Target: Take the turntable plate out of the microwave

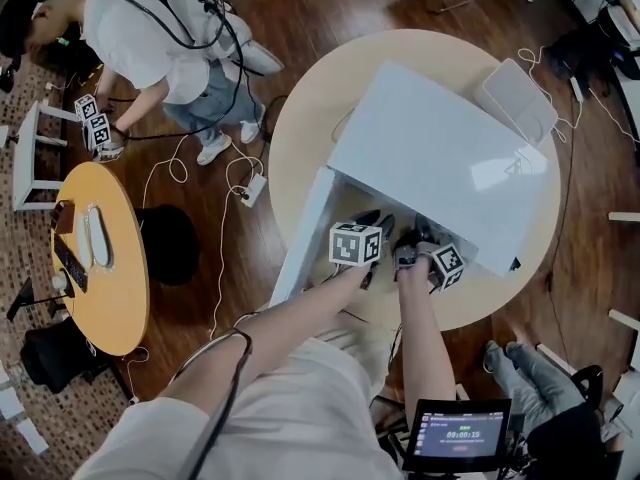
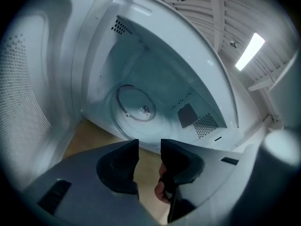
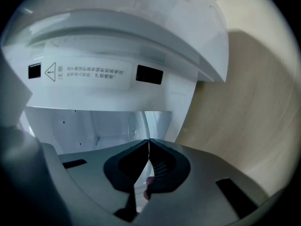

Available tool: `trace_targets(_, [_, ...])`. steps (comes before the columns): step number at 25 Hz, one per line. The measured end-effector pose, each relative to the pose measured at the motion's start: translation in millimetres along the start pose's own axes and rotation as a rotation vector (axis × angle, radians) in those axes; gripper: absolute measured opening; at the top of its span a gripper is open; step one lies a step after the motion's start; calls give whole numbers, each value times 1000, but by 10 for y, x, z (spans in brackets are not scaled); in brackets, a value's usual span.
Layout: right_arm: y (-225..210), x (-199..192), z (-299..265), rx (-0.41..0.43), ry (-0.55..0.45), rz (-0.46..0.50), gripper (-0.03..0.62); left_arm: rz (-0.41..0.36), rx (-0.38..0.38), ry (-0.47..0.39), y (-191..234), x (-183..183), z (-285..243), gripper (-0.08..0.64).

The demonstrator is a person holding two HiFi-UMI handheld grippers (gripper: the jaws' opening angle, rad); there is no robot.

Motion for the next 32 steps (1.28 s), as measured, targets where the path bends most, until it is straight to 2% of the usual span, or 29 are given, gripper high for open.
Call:
trace_targets(5, [-2, -31, -7, 17, 9, -11, 11, 23, -15, -5, 115, 46, -116, 133])
trace_targets(12, [-57, 15, 23, 28, 13, -3, 11, -61, -45, 81, 135, -63, -199, 133])
trace_targets(20, [-10, -30, 44, 29, 9, 2, 8, -80, -46, 108, 305, -80, -121, 133])
trace_targets(22, [-8, -23, 51, 28, 13, 1, 8, -41, -46, 97, 334, -67, -139, 133])
trace_targets(29, [-117, -176, 153, -10, 5, -28, 6, 198, -84, -2, 470, -44, -262, 135])
trace_targets(32, [-129, -168, 190, -11, 0, -31, 6, 258, -76, -8, 492, -52, -334, 135])
Point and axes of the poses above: the fingertips, and each gripper's own axes: z backward along the fingers, y to its left, x out of its top, the point moved 9 cm from there along z, backward along the fingers, and after that the axes turned 11 degrees about z, right-handed, at the moved point
